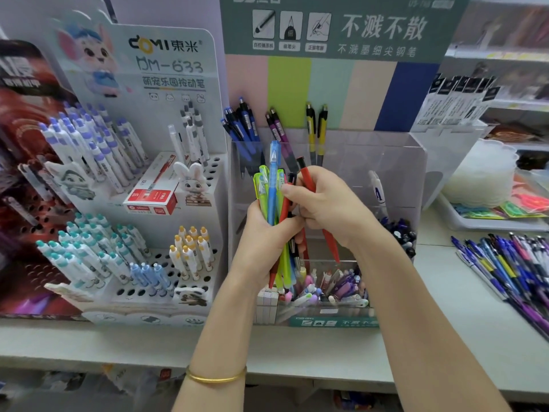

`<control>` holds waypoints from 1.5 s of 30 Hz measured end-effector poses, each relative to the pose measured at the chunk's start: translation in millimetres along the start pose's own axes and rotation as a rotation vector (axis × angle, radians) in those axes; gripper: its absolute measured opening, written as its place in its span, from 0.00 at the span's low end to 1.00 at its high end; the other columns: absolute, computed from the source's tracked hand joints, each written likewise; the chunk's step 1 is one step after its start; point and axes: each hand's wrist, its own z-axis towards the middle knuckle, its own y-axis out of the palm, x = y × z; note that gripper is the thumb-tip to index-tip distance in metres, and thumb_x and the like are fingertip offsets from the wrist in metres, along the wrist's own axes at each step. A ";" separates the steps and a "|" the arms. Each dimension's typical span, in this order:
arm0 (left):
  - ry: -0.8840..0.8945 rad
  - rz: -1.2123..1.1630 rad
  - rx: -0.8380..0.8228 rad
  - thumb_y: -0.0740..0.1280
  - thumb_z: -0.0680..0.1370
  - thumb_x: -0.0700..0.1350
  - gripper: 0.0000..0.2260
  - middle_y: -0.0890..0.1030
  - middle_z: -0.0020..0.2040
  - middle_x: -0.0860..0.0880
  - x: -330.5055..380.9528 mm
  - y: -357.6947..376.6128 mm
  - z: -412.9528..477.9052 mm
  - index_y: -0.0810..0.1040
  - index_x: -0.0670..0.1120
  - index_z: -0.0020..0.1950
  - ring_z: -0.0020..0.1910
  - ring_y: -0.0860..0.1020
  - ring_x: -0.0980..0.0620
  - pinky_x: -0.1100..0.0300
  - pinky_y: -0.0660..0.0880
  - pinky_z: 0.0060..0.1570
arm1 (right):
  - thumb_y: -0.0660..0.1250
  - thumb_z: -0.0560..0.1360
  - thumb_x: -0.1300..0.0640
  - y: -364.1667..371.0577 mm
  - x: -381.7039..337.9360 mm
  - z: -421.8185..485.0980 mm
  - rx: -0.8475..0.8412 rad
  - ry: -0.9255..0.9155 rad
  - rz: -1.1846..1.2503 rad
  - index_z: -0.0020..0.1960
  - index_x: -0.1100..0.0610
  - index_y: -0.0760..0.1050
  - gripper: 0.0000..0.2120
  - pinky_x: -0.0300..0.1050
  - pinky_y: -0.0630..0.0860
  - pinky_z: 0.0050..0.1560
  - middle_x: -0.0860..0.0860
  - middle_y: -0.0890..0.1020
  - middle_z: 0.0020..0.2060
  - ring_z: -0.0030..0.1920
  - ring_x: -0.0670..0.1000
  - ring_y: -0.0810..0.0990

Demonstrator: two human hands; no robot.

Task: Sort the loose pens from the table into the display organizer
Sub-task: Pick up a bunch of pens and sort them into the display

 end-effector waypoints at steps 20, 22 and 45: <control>0.046 -0.221 -0.051 0.65 0.79 0.37 0.06 0.72 0.36 0.48 18.4 -29.4 13.5 0.68 0.43 0.47 0.26 0.69 0.54 0.62 0.71 0.26 | 0.54 0.82 0.57 -14.2 22.9 20.5 0.259 0.047 0.454 0.44 0.54 0.65 0.08 0.39 0.63 0.27 0.47 0.68 0.30 0.26 0.45 0.63; 0.065 -0.231 -0.040 0.67 0.76 0.39 0.07 0.72 0.36 0.48 18.6 -37.9 14.5 0.68 0.43 0.46 0.26 0.70 0.55 0.62 0.71 0.26 | 0.54 0.82 0.55 -15.1 26.2 22.4 0.341 -0.003 0.296 0.43 0.52 0.65 0.09 0.41 0.68 0.34 0.49 0.68 0.32 0.30 0.46 0.66; 0.050 -0.356 -0.073 0.67 0.73 0.40 0.12 0.74 0.39 0.48 -1.8 -26.0 -15.6 0.71 0.43 0.55 0.28 0.71 0.54 0.62 0.72 0.29 | 0.67 0.77 0.49 12.5 91.1 1.7 0.288 0.062 -0.767 0.44 0.57 0.67 0.14 0.45 0.64 0.39 0.52 0.73 0.40 0.43 0.55 0.74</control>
